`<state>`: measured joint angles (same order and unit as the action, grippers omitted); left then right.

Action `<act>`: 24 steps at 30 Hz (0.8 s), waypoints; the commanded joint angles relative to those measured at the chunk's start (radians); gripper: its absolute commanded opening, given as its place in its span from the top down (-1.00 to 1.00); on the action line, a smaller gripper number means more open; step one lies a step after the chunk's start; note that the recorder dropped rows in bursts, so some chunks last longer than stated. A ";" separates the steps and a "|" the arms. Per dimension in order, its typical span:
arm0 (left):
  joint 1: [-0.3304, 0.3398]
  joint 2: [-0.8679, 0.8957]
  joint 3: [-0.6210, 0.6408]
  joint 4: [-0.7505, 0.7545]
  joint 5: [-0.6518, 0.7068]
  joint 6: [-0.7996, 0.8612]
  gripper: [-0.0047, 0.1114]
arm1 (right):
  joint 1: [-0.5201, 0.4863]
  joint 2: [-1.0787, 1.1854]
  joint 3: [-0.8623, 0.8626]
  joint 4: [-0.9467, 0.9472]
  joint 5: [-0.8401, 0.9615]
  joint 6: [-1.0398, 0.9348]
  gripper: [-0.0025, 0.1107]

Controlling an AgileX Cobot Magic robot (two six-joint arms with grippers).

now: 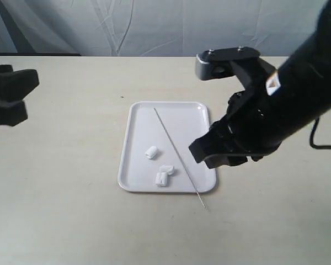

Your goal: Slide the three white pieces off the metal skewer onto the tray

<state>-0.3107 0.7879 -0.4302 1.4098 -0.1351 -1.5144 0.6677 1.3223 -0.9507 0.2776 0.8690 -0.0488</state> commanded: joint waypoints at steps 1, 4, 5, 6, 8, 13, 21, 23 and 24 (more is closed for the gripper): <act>0.001 -0.246 0.129 -0.065 -0.029 -0.013 0.17 | 0.084 -0.228 0.221 0.039 -0.263 -0.018 0.36; 0.001 -0.425 0.210 -0.092 -0.041 -0.015 0.17 | 0.163 -0.355 0.368 0.052 -0.375 -0.058 0.36; 0.001 -0.478 0.233 -0.090 -0.045 -0.015 0.17 | 0.185 -0.387 0.401 0.052 -0.399 -0.072 0.36; 0.001 -0.525 0.253 -0.090 -0.047 -0.018 0.17 | 0.210 -0.426 0.440 0.052 -0.428 -0.086 0.36; 0.001 -0.592 0.287 -0.095 -0.047 -0.018 0.17 | 0.253 -0.486 0.503 0.052 -0.484 -0.091 0.36; 0.001 -0.677 0.338 -0.136 -0.073 -0.057 0.17 | 0.280 -0.606 0.575 0.047 -0.521 -0.091 0.36; 0.001 -0.683 0.345 -0.117 -0.076 -0.053 0.17 | 0.280 -0.639 0.577 0.052 -0.486 -0.087 0.36; 0.001 -0.683 0.345 -0.117 -0.076 -0.053 0.17 | 0.280 -0.639 0.577 0.052 -0.486 -0.087 0.36; 0.001 -0.683 0.345 -0.117 -0.078 -0.053 0.17 | 0.280 -0.639 0.577 0.052 -0.486 -0.087 0.36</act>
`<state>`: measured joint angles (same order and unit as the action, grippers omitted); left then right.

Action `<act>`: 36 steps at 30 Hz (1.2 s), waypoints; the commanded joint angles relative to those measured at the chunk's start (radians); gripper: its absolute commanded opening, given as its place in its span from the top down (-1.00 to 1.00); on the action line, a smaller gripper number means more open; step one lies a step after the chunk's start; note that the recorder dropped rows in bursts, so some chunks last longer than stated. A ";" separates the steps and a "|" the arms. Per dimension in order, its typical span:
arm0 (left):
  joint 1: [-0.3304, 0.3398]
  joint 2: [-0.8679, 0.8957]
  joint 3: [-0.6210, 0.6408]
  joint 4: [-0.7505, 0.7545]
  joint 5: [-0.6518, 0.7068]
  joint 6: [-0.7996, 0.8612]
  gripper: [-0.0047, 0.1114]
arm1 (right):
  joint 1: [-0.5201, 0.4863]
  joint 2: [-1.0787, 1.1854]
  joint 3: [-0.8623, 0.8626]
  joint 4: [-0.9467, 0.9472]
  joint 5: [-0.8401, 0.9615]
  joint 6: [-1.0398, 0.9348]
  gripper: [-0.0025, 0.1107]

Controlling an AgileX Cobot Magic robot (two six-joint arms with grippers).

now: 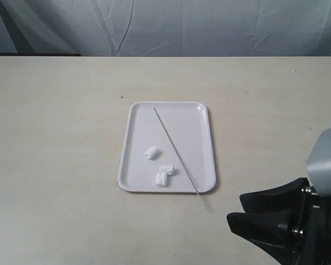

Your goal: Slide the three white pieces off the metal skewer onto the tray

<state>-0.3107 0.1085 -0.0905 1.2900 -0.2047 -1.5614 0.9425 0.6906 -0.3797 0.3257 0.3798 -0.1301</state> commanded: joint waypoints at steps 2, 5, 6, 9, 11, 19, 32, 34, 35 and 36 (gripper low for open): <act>0.001 -0.004 0.006 0.003 -0.008 -0.006 0.17 | 0.005 -0.007 0.006 0.003 0.003 -0.005 0.36; 0.001 -0.004 0.006 0.003 -0.008 -0.006 0.17 | 0.005 -0.007 0.006 0.003 0.006 -0.005 0.36; 0.001 -0.004 0.006 0.003 -0.008 -0.006 0.17 | 0.005 -0.007 0.005 -0.031 0.000 -0.010 0.36; 0.001 -0.004 0.006 0.003 -0.014 -0.003 0.17 | -0.003 -0.032 0.003 -0.344 -0.096 -0.012 0.39; 0.001 -0.004 0.006 0.003 -0.016 -0.003 0.17 | -0.090 -0.073 0.001 -0.318 -0.104 -0.008 0.39; 0.001 -0.004 0.006 0.015 -0.114 0.055 0.17 | -0.849 -0.424 0.074 -0.209 -0.113 -0.028 0.39; 0.178 -0.076 0.006 0.135 -0.163 0.134 0.17 | -1.034 -0.617 0.260 -0.165 0.041 -0.024 0.39; 0.182 -0.109 0.006 0.105 -0.003 0.147 0.18 | -1.032 -0.617 0.268 -0.181 0.032 -0.015 0.39; 0.182 -0.109 0.006 0.020 0.098 0.230 0.24 | -1.032 -0.617 0.291 -0.217 0.013 0.010 0.39; 0.185 -0.109 0.006 -0.059 0.151 0.319 0.31 | -1.032 -0.617 0.307 -0.246 0.001 0.042 0.39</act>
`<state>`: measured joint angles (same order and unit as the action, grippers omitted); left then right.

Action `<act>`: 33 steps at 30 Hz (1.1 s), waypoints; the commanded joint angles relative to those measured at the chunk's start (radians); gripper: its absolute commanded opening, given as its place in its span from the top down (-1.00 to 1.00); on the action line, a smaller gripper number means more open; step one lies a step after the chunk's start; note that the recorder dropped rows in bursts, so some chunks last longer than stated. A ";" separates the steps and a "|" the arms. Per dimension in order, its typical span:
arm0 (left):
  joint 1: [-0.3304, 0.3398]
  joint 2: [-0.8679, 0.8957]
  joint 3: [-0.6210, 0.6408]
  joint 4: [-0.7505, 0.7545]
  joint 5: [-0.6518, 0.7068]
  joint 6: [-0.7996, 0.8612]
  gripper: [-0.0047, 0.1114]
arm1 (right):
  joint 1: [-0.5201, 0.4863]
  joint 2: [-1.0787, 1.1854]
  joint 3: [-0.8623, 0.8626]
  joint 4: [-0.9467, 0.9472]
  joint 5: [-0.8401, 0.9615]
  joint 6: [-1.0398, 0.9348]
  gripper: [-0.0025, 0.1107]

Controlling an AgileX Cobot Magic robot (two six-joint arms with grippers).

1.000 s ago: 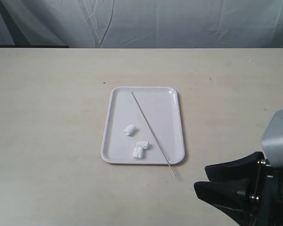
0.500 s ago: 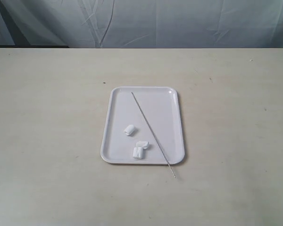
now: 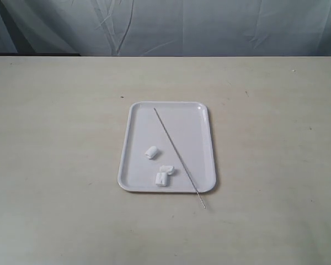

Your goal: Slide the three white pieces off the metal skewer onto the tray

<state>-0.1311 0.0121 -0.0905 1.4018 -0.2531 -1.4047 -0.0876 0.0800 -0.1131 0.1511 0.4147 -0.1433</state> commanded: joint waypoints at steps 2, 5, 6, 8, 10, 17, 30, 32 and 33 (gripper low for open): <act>0.018 -0.012 0.006 -0.537 0.315 0.574 0.63 | -0.002 -0.026 0.076 -0.167 -0.053 0.179 0.39; 0.053 -0.012 0.006 -1.037 0.413 1.107 0.92 | -0.002 -0.080 0.113 -0.259 -0.066 0.277 0.39; 0.059 -0.012 0.006 -1.092 0.426 1.144 0.92 | 0.000 -0.080 0.113 -0.259 -0.073 0.275 0.39; 0.079 -0.012 0.006 -1.126 0.458 1.170 0.92 | 0.013 -0.080 0.113 -0.259 -0.068 0.273 0.39; 0.102 -0.012 0.006 -1.129 0.492 1.170 0.92 | 0.044 -0.080 0.113 -0.264 -0.068 0.273 0.39; 0.161 -0.012 0.047 -1.344 0.547 1.289 0.92 | 0.112 -0.080 0.113 -0.273 -0.054 0.222 0.39; 0.163 -0.012 0.090 -1.544 0.515 1.482 0.92 | 0.108 -0.080 0.113 -0.273 -0.047 0.165 0.39; 0.163 -0.012 0.090 -1.540 0.532 1.454 0.92 | 0.108 -0.080 0.113 -0.273 -0.047 0.165 0.39; 0.163 -0.012 0.090 -1.540 0.541 1.454 0.92 | 0.108 -0.080 0.113 -0.273 -0.047 0.165 0.39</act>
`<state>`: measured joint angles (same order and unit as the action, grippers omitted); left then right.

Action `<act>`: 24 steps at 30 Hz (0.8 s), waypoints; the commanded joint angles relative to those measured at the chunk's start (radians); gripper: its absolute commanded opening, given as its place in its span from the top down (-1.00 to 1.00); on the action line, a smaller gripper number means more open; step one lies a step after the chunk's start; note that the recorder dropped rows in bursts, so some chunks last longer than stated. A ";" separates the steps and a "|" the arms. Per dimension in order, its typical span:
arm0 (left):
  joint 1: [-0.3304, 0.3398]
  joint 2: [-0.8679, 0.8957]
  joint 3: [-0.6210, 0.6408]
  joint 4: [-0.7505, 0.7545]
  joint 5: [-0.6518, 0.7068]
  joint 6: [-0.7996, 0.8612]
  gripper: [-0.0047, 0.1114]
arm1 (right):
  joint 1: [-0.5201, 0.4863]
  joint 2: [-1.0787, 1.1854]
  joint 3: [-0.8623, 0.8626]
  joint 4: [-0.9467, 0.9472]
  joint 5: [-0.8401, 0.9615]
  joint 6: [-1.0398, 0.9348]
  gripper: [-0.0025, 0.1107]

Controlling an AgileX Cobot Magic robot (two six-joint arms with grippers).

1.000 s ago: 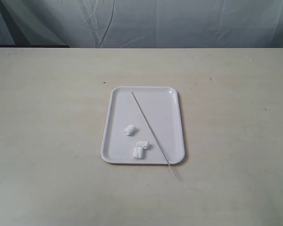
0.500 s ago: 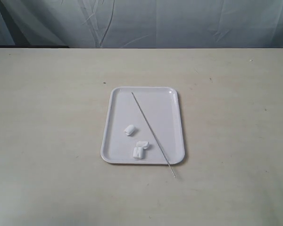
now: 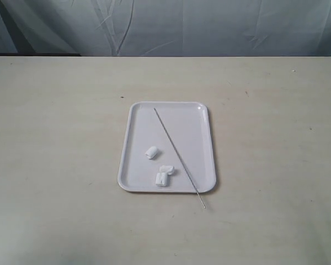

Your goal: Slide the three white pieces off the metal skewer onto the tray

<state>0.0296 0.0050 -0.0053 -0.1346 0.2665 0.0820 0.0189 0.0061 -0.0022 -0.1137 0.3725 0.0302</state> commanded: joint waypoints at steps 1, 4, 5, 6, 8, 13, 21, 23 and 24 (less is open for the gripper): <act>0.002 -0.005 0.005 0.001 0.036 -0.033 0.92 | 0.001 -0.006 0.002 -0.009 -0.005 -0.009 0.39; 0.002 -0.005 0.005 0.011 0.050 -0.029 0.92 | 0.001 -0.006 0.002 -0.009 -0.005 -0.009 0.39; 0.002 -0.005 0.005 0.013 0.050 -0.029 0.92 | 0.001 -0.006 0.002 -0.009 -0.005 -0.009 0.39; 0.002 -0.005 0.005 0.012 0.050 -0.026 0.92 | 0.001 -0.006 0.002 -0.009 -0.005 -0.009 0.39; 0.002 -0.005 0.005 0.016 0.072 -0.026 0.92 | 0.001 -0.006 0.002 -0.009 -0.005 -0.009 0.39; 0.000 -0.005 0.005 0.019 0.076 -0.026 0.92 | 0.001 -0.006 0.002 -0.009 -0.005 -0.009 0.39; 0.000 -0.005 0.005 0.019 0.073 -0.026 0.92 | 0.001 -0.006 0.002 -0.009 -0.005 -0.010 0.95; 0.000 -0.005 0.005 0.019 0.073 -0.026 0.92 | 0.001 -0.006 0.002 -0.009 -0.005 -0.010 0.95; 0.000 -0.005 0.005 0.019 0.073 -0.026 0.92 | 0.001 -0.006 0.002 -0.009 -0.005 -0.010 0.95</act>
<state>0.0296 0.0050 -0.0053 -0.1248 0.3422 0.0614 0.0189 0.0061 -0.0022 -0.1137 0.3743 0.0244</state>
